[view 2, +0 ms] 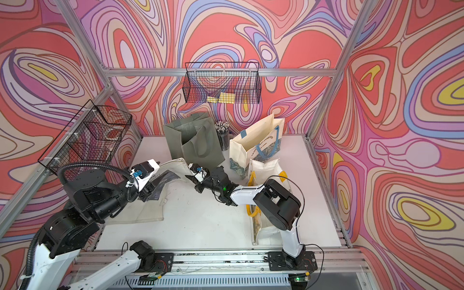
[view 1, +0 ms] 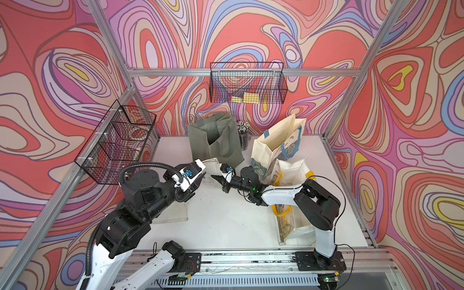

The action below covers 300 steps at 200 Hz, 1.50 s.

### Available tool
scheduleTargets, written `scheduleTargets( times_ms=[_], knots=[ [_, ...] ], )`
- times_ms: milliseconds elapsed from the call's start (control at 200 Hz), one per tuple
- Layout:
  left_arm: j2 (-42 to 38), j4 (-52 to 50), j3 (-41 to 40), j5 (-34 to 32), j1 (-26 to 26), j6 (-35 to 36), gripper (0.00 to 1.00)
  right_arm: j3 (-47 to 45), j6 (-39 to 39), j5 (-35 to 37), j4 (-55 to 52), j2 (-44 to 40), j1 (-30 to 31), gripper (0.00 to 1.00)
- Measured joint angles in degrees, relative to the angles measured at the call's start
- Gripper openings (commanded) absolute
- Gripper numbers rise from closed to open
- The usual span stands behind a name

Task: Put away the canvas bag
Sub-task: Press the canvas bag at the center of the board.

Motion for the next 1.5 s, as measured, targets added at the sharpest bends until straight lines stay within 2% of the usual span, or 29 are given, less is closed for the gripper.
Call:
scheduleTargets(
  times_ms=[165, 285, 361, 466, 681, 921, 1172, 1257, 1452, 1502],
  knots=[
    [0.72, 0.24, 0.83, -5.77, 0.0, -6.54, 0.63, -1.66, 0.02, -0.28, 0.96, 0.0, -0.61, 0.0],
    [1.79, 0.13, 1.62, -9.11, 0.02, -10.01, 0.63, -2.43, -0.33, -0.83, 1.75, 0.0, -1.03, 0.0],
    [2.86, -0.74, 2.6, -8.98, 0.0, -10.62, 0.63, -2.45, -0.92, -1.46, 1.92, 0.0, -1.11, 0.0],
    [4.76, -2.89, 4.28, -5.51, 0.0, -10.51, 0.65, -2.51, -1.62, -1.92, 2.16, -0.02, -1.11, 0.0],
    [7.23, -7.34, 5.2, -2.58, 0.0, -6.51, 0.68, -3.17, -2.12, -2.8, 2.75, -0.07, -1.14, 0.0],
    [14.19, -12.35, 11.67, -0.81, 0.0, 2.12, 0.69, -3.34, -2.1, -3.5, 2.4, -0.48, -1.16, 0.0],
    [17.46, -16.48, 11.74, 1.33, 0.0, 6.82, 0.68, -3.34, -1.4, -4.22, -0.55, -1.97, -1.16, 0.0],
    [18.1, -17.51, 11.74, 0.96, 0.0, 8.0, 0.57, -3.34, -0.98, -4.46, -2.03, -2.78, -1.16, 0.0],
    [19.3, -17.88, 11.63, 0.02, 0.0, 10.23, 0.0, -3.32, 0.5, -4.87, -6.25, -5.03, -1.16, 0.08],
    [19.08, -17.79, 11.52, -0.04, 0.0, 10.91, 0.0, -3.3, 1.29, -4.85, -7.87, -5.79, -1.16, 0.13]
  ],
)
